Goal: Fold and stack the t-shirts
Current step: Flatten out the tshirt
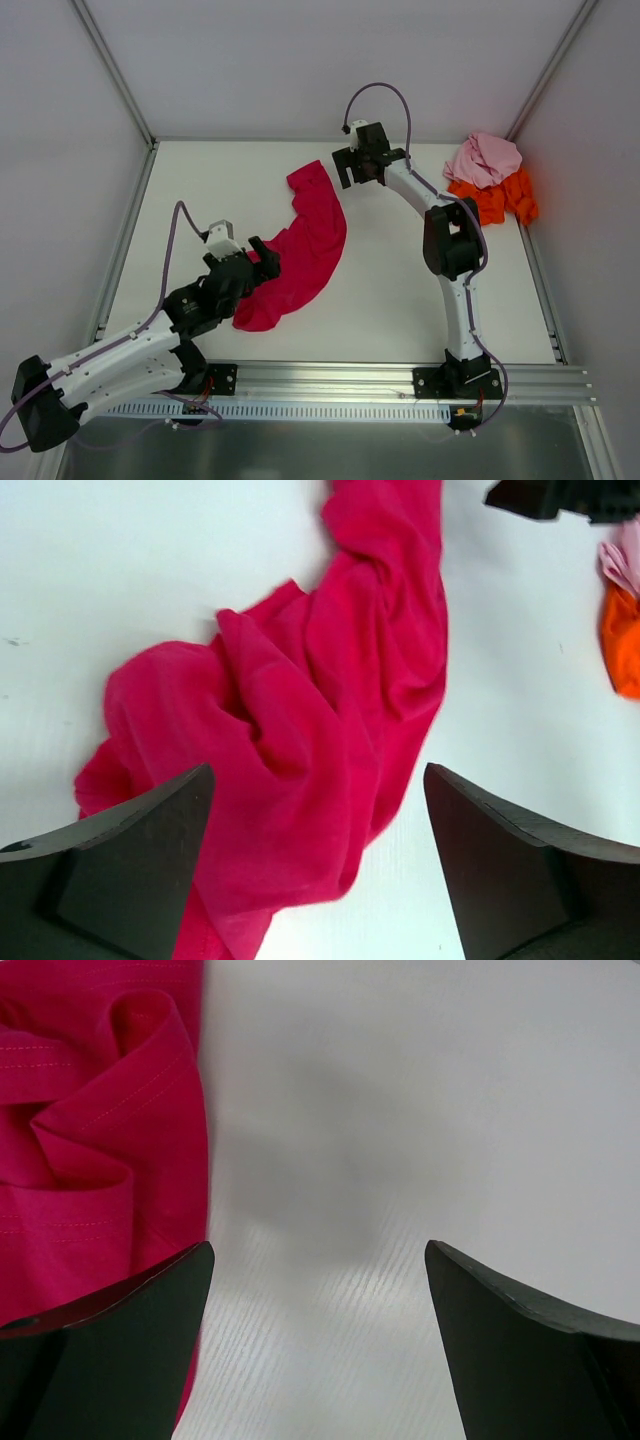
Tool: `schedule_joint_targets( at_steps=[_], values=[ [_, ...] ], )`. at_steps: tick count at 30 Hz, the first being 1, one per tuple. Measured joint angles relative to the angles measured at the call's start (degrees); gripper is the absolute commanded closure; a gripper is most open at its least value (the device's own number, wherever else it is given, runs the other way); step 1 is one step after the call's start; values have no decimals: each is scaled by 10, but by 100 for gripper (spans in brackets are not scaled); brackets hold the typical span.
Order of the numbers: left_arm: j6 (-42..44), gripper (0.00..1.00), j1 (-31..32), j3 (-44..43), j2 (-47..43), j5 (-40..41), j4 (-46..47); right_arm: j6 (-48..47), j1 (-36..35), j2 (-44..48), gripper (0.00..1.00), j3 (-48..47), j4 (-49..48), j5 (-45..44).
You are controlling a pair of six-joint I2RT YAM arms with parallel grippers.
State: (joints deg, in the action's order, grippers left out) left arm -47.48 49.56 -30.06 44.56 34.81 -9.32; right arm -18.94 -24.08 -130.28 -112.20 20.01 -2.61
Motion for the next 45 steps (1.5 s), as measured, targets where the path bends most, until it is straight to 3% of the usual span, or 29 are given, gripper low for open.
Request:
schedule_joint_targets(
  at_steps=[3, 4, 9, 14, 19, 24, 28, 32, 38, 40, 41, 45],
  values=[
    [-14, 14, 0, -25, 26, 41, -36, 0, 0, 0, 7, 0, 0, 0],
    [-18, 21, 0, -42, 50, 56, -48, 0, 0, 0, 7, 0, 0, 0],
    [-35, 28, -1, -110, 197, 95, -60, 0, 0, 0, 7, 0, 2, 1],
    [-42, 39, -18, -121, 333, 78, -33, 3, 0, 0, 7, 0, 3, 7],
    [-43, 50, -61, -140, 376, 56, -22, 10, 0, -1, 7, -18, 20, 3],
    [-30, 50, -74, -220, 359, 55, -16, 22, 7, -1, 6, -103, 51, -15],
    [-24, 51, -105, -264, 319, 7, -25, 68, 31, 14, 6, -134, 53, 12],
    [-26, 50, -123, -347, 316, -12, -118, 96, 54, 33, 5, -134, 107, 43],
    [-26, 51, -178, -394, 318, -72, -243, 142, 57, 78, 6, -118, 183, 101],
    [-23, 46, -194, -396, 327, -85, -276, 154, 55, 97, 6, -111, 192, 111],
    [-20, 35, -198, -396, 334, -95, -288, 156, 53, 104, 6, -111, 196, 112],
    [-2, 34, -205, -402, 381, -125, -322, 160, 41, 131, 6, -98, 205, 121]
  ],
)
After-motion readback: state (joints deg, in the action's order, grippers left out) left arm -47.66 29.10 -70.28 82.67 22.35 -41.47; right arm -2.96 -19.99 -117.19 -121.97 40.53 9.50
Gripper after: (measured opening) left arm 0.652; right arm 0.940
